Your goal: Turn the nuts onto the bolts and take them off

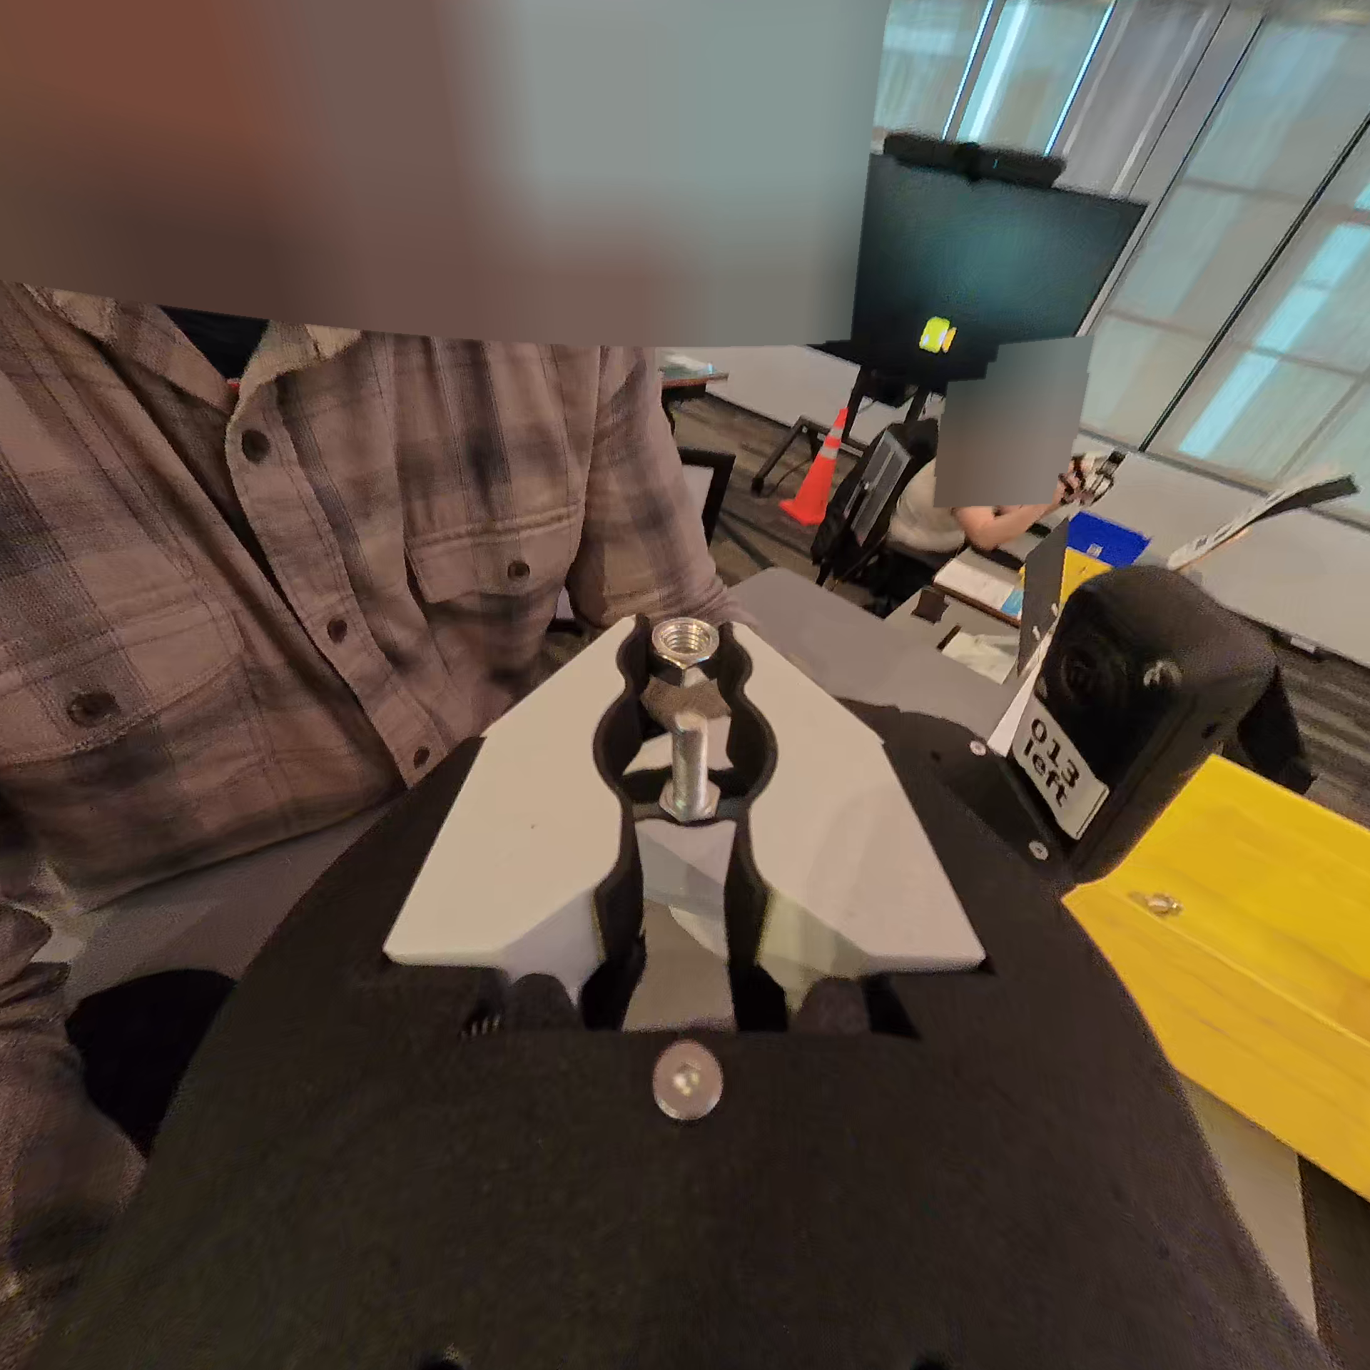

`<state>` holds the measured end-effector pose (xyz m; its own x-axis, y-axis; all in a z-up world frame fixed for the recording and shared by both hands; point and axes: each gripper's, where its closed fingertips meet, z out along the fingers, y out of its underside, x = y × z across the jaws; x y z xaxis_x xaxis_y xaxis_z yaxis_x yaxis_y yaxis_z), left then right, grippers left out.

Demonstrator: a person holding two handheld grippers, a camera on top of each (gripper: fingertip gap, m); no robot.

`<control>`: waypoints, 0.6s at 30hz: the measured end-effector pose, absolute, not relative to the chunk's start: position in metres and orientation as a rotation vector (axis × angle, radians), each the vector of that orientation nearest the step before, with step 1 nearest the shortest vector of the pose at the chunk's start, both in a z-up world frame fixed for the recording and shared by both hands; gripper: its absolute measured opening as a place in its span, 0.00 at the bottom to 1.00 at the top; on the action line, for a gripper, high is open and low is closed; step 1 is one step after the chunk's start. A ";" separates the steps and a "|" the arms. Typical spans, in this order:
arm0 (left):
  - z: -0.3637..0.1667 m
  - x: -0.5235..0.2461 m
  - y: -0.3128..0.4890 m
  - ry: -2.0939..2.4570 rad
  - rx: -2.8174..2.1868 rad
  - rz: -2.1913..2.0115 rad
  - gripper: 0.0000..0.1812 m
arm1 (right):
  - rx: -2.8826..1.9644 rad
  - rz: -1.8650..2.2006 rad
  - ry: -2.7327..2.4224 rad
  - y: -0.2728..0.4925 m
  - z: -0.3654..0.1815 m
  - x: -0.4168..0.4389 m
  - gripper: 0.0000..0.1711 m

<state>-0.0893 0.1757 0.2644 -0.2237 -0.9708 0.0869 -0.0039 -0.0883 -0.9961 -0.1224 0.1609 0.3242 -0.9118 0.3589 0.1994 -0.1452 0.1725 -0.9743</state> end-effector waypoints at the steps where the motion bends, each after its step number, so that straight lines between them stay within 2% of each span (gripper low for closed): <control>1: 0.265 -0.091 0.180 1.307 -1.161 -1.426 0.07 | -0.202 1.781 -2.041 0.163 0.328 -0.123 0.10; 5: 0.276 -0.111 0.204 1.158 -1.179 -1.321 0.08 | -0.486 1.531 -1.839 0.217 0.345 -0.145 0.10; 8: 0.283 -0.128 0.218 1.071 -1.184 -1.248 0.08 | -0.908 1.049 -1.651 0.318 0.339 -0.139 0.09; 12: 0.286 -0.140 0.228 1.012 -1.195 -1.196 0.08 | -1.422 0.653 -1.384 0.444 0.303 -0.058 0.09; 16: 0.280 -0.140 0.232 1.012 -1.220 -1.183 0.08 | -1.844 0.305 -1.137 0.524 0.244 0.046 0.09; 18: 0.276 -0.138 0.234 1.016 -1.234 -1.188 0.08 | -2.005 0.282 -1.097 0.533 0.211 0.076 0.09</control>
